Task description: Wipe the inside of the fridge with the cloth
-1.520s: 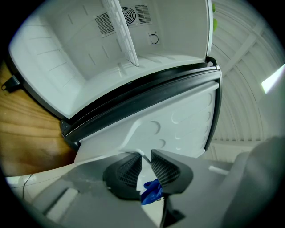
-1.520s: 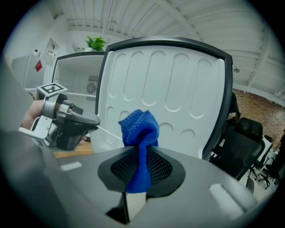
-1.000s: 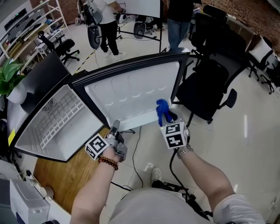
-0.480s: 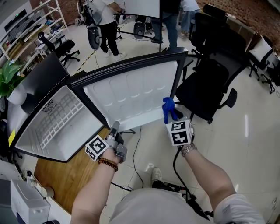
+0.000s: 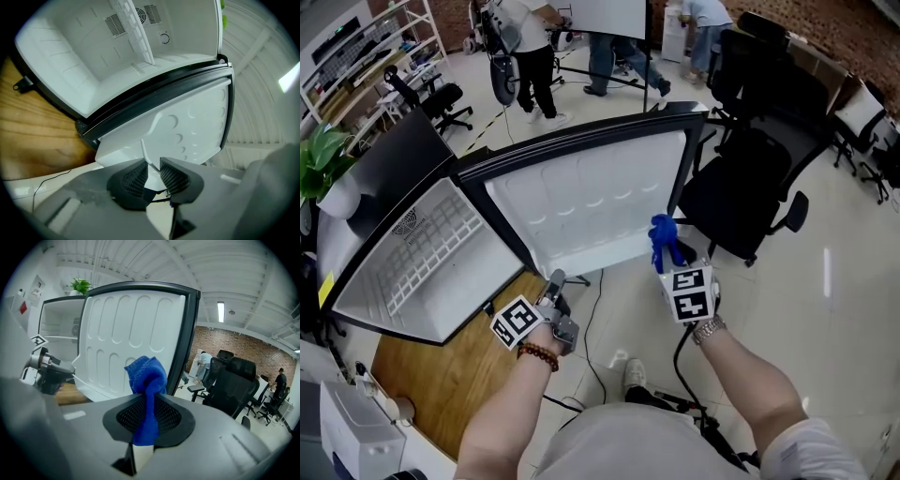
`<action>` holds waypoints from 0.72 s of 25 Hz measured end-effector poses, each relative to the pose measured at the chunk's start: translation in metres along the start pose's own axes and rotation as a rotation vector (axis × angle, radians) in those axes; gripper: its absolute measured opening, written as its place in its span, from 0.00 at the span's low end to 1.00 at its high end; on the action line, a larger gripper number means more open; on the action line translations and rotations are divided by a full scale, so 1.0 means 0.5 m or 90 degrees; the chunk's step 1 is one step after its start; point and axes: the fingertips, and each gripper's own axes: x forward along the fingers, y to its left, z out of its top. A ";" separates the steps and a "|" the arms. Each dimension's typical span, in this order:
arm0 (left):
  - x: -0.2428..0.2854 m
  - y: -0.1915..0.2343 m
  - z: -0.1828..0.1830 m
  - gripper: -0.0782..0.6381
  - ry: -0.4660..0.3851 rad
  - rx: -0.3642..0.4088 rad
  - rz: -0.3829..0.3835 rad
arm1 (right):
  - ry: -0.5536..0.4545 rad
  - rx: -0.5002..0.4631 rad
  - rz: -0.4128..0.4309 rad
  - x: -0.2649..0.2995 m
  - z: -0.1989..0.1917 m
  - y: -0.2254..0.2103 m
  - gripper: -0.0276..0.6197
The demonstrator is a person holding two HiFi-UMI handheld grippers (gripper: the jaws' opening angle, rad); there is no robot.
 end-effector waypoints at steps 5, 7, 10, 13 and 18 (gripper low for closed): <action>0.004 0.023 -0.007 0.22 0.006 0.015 0.025 | -0.013 -0.008 0.023 -0.017 0.017 0.038 0.12; 0.006 0.030 -0.008 0.23 0.009 0.021 0.035 | -0.018 -0.012 0.035 -0.019 0.024 0.058 0.12; 0.007 0.042 -0.007 0.24 0.015 0.027 0.053 | -0.021 -0.019 0.051 -0.018 0.032 0.085 0.12; 0.007 0.056 -0.005 0.28 0.021 0.025 0.072 | -0.025 -0.026 0.065 -0.016 0.041 0.109 0.12; -0.002 0.060 -0.003 0.30 0.029 0.036 0.085 | -0.035 -0.037 0.085 -0.013 0.061 0.146 0.12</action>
